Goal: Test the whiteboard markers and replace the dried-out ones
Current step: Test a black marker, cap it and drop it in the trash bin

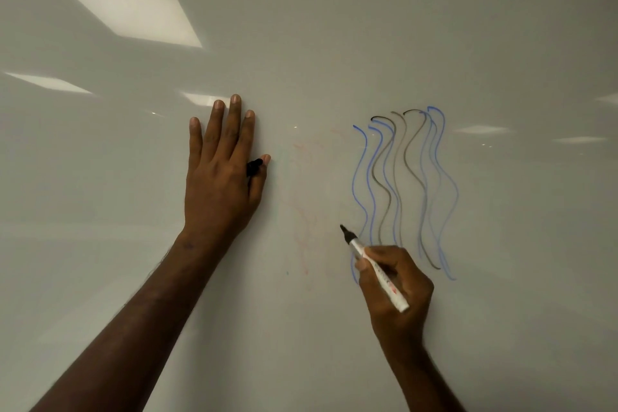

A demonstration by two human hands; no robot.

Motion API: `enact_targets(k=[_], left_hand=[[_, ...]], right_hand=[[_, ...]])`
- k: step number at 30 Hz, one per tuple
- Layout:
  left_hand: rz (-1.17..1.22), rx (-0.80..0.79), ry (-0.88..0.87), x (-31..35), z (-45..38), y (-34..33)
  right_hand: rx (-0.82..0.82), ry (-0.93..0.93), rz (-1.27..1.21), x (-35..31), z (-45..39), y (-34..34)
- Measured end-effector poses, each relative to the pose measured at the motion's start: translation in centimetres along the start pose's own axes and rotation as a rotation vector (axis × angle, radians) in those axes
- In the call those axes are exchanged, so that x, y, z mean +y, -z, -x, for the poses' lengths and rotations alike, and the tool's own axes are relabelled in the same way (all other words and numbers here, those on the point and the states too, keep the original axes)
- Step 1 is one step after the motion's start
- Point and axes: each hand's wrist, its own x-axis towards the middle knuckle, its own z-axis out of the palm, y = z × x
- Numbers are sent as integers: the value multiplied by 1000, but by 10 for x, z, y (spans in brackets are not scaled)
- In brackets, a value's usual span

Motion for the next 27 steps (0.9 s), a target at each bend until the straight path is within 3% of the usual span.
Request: enact_targets(k=[7,13,20,25,27], left_hand=[[-12,-17,7,-1,-1,1],[-22,-40,6,-1,-1,0],[-17,-49,5,-2,0,0],[-12,-55,1,-1,0,1],[-15,-63,0,-1,1,2]], right_hand=[[-78,19,10,-1,45,9],[28,36,-21,-30,-44,-27],[-74,105,11,-41,-96,-59],[105,-31,-88,-28,-70,-47],[18,10,-21,-24,-40,-41]])
